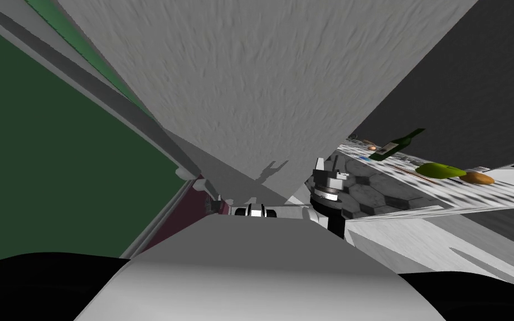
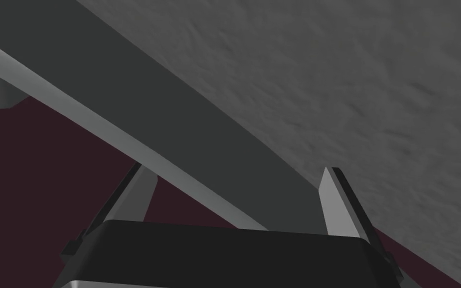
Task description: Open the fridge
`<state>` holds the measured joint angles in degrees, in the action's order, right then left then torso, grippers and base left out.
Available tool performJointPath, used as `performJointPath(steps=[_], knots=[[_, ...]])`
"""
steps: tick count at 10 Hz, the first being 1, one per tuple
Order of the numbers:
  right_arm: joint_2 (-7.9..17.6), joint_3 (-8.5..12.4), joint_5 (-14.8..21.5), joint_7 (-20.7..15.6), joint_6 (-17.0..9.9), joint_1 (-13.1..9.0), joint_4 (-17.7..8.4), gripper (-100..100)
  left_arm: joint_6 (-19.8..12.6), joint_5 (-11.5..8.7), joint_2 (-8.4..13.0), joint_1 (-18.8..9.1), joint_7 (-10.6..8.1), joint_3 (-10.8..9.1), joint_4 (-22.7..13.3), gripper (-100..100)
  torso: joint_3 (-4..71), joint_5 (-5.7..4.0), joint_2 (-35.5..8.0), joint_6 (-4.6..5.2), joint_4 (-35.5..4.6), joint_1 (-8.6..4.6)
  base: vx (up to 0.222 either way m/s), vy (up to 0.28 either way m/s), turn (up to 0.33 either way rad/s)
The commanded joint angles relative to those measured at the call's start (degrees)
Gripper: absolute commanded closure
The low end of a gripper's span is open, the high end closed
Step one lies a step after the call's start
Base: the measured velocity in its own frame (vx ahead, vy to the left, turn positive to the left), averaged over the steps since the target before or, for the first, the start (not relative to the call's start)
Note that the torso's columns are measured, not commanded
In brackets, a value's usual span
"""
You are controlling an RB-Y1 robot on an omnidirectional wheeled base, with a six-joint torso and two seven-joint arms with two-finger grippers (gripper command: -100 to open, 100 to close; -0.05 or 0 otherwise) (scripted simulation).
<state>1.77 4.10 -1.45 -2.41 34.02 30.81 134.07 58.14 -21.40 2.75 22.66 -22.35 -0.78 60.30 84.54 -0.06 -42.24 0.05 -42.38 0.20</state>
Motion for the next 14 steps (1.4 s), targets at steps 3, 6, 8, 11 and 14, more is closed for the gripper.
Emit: performJointPath(steps=[3,6,8,11,14], knots=[[0.0,0.0,0.0,0.0,0.0,-0.01,0.0,0,1.37,0.14,-0.22,-0.01,-0.21,0.13,-1.21,100,0.09,0.22,0.2,0.09,0.19,0.03,-0.017,0.007,-0.016],[-0.01,-0.01,0.0,0.0,0.0,-0.02,0.0,0,-0.22,1.5,-0.27,-0.49,-0.16,2.08,0.42,100,-0.02,0.25,0.08,0.22,0.22,-0.54,-0.089,-0.089,-0.074],[-0.02,-0.02,0.0,0.0,0.0,-0.03,0.0,0,-1.32,2.94,-0.4,-0.82,0.01,4.06,0.96,100,0.01,0.2,0.08,-0.03,0.28,-0.29,-0.165,-0.181,-0.098],[-0.02,-0.02,0.0,0.0,0.0,-0.03,0.0,0,-2.97,5.11,-0.59,-1.31,0.26,7.03,1.77,100,0.05,0.02,-0.08,-0.25,0.24,-0.09,-0.179,-0.197,-0.117],[-0.02,-0.02,0.0,0.0,-0.01,-0.03,0.0,0,-4.62,7.28,-0.79,-1.8,0.51,10.0,2.59,100,0.06,0.01,0.03,-0.09,0.22,-0.25,-0.171,-0.2,-0.103]])
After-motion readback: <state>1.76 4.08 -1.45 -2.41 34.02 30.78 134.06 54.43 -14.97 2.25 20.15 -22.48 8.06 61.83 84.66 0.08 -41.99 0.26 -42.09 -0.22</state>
